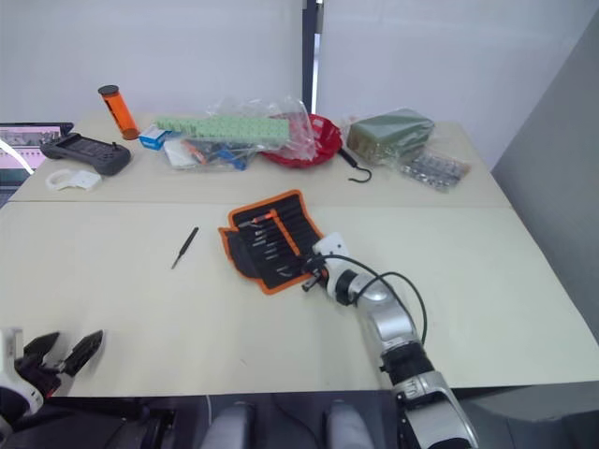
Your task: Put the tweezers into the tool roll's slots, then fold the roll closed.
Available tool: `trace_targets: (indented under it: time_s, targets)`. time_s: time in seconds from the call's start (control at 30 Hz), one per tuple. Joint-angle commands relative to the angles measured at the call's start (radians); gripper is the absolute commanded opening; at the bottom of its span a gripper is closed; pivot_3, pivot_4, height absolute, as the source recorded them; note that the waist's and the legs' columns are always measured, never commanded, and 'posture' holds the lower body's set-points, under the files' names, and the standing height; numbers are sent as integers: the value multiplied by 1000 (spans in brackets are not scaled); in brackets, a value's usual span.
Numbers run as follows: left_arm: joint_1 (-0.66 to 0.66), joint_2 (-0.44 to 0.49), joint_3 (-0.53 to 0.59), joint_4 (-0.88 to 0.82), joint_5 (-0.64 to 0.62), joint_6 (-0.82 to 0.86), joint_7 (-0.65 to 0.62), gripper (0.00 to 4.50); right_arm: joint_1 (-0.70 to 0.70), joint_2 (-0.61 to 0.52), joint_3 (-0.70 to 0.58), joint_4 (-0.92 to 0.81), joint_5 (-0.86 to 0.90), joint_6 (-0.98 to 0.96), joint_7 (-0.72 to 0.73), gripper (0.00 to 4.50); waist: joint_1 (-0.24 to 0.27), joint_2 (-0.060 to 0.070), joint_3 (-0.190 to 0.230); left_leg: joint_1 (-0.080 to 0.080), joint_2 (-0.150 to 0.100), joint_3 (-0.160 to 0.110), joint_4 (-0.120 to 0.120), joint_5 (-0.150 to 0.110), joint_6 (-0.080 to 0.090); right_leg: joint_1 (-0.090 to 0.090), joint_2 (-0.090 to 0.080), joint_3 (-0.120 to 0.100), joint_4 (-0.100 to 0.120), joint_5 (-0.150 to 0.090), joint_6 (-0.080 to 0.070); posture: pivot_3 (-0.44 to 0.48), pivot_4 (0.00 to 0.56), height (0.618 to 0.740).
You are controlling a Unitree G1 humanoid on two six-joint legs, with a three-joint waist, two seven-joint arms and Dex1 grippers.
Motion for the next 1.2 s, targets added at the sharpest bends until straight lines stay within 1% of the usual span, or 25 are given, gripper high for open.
trace_targets:
  time_s: [0.03,0.1,0.23,0.3,0.47,0.53,0.63,0.73,0.77,0.93,1.1,1.13,1.2]
  targets:
    - [35,10,33,50,-6,-156,-3,4481,32,0,29,95,-50,34,5,0,-1,-1,-1,0,0,0,0,-1,-1,0,0,0,0,0,0,0,150,740]
    - [52,19,23,66,-17,-190,-12,4481,32,1,28,97,-52,32,9,0,-3,-1,-1,0,0,0,0,-5,-8,-1,0,1,0,-1,-1,0,150,740]
    - [53,43,4,72,-50,-205,-13,4481,32,0,25,97,-53,30,13,0,-3,-1,-1,0,1,1,0,-6,-9,-1,0,0,0,-1,-1,0,150,740]
    - [38,68,-18,80,-46,-210,-14,4481,35,0,24,93,-52,32,13,0,-3,-1,-1,0,0,1,0,-6,-9,-2,0,0,0,-1,-1,0,150,740]
    - [-18,139,-103,43,-83,-128,-10,4481,48,-3,15,73,-50,38,1,0,-3,-1,-1,0,0,1,-1,-6,-9,-2,0,0,-1,-1,-1,0,150,740]
    - [-64,162,-139,28,-82,-92,23,4481,55,-5,10,64,-49,40,-5,0,-2,-1,-1,0,0,1,-1,-6,-9,-2,0,0,-1,-1,-1,0,150,740]
    - [-171,207,-223,0,-90,13,73,4481,72,-8,3,43,-48,45,-16,0,3,-1,-1,-1,0,0,-1,-6,-9,-1,1,0,0,-1,1,0,150,740]
    - [-293,241,-314,36,-61,86,128,4481,89,-10,0,15,-47,53,-24,0,4,0,0,-2,-1,0,-1,-5,-8,0,1,0,0,3,8,0,150,740]
    - [-329,244,-334,52,-53,100,148,4481,94,-10,-2,6,-47,56,-29,0,4,0,0,-3,-1,0,-1,-2,-3,-1,1,0,0,3,8,0,150,740]
    - [-518,222,-453,141,-26,153,216,4481,115,-14,-13,-29,-44,70,-52,0,4,0,0,-5,-2,0,-3,-1,-2,-2,1,0,-1,4,7,0,150,740]
    - [-620,219,-568,239,48,151,244,4481,125,-22,-28,-53,-42,84,-69,0,6,0,0,-5,-2,0,-3,-2,-2,-2,0,0,-2,4,7,0,150,740]
    - [-639,213,-576,257,58,153,259,4481,126,-23,-31,-56,-42,84,-73,0,5,0,0,-5,-2,0,-3,-1,-2,-2,0,0,-2,4,7,0,150,740]
    - [-659,208,-585,278,66,155,269,3921,128,-26,-35,-60,-40,85,-78,0,7,1,0,-5,-2,0,-3,-1,-2,-2,0,0,-2,4,7,0,150,740]
